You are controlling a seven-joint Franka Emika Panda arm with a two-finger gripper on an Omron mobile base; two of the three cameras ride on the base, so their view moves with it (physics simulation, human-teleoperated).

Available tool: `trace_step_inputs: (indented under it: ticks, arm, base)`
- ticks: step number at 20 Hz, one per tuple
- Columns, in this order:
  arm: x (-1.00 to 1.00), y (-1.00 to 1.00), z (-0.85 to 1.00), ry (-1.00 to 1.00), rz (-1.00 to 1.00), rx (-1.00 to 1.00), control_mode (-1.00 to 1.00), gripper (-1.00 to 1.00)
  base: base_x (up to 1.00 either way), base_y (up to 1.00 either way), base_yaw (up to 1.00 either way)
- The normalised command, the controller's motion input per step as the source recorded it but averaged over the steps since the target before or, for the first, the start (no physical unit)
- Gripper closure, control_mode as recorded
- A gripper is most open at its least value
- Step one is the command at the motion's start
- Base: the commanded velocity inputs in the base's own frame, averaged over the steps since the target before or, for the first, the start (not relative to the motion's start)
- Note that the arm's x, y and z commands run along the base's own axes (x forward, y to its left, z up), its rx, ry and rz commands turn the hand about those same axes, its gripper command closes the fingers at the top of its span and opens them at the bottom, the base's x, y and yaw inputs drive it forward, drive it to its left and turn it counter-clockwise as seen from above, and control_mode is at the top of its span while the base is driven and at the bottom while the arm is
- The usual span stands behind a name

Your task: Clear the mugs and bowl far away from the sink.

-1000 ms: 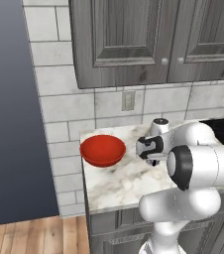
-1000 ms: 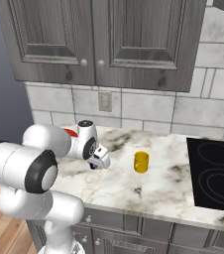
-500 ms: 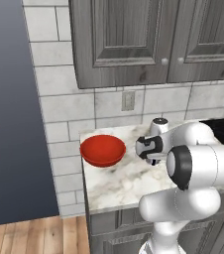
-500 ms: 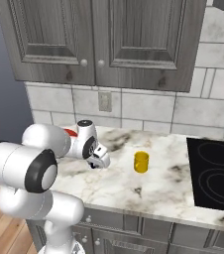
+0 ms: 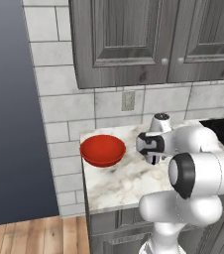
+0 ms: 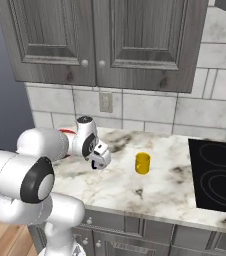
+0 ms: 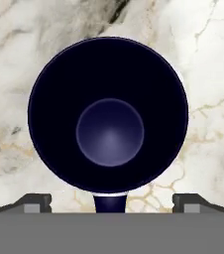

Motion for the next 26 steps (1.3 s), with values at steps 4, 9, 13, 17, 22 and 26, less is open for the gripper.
trace_step_inputs:
  ticks: [4, 9, 13, 17, 22, 26]
  arm:
    - [-0.47, 0.0, 0.66, -0.12, 0.06, 0.0, -1.0, -1.0]
    - [-0.63, 0.0, 0.76, -0.11, 0.1, 0.0, -1.0, -1.0]
    - [-0.92, 0.02, 0.71, -0.09, 0.12, 0.0, -1.0, -1.0]
    - [-0.94, 0.21, 0.58, -0.05, 0.14, -0.01, -1.0, -1.0]
    - [-0.8, 0.32, 0.49, 0.0, 0.12, 0.0, -1.0, -1.0]
    - [-0.83, 0.07, 0.61, -0.02, 0.02, 0.0, -1.0, -1.0]
  base:
    - [0.0, 0.0, 0.0]
    - [0.0, 0.0, 0.0]
    - [0.0, 0.0, 0.0]
    - [0.0, 0.0, 0.0]
    - [0.0, 0.0, 0.0]
    - [0.0, 0.0, 0.0]
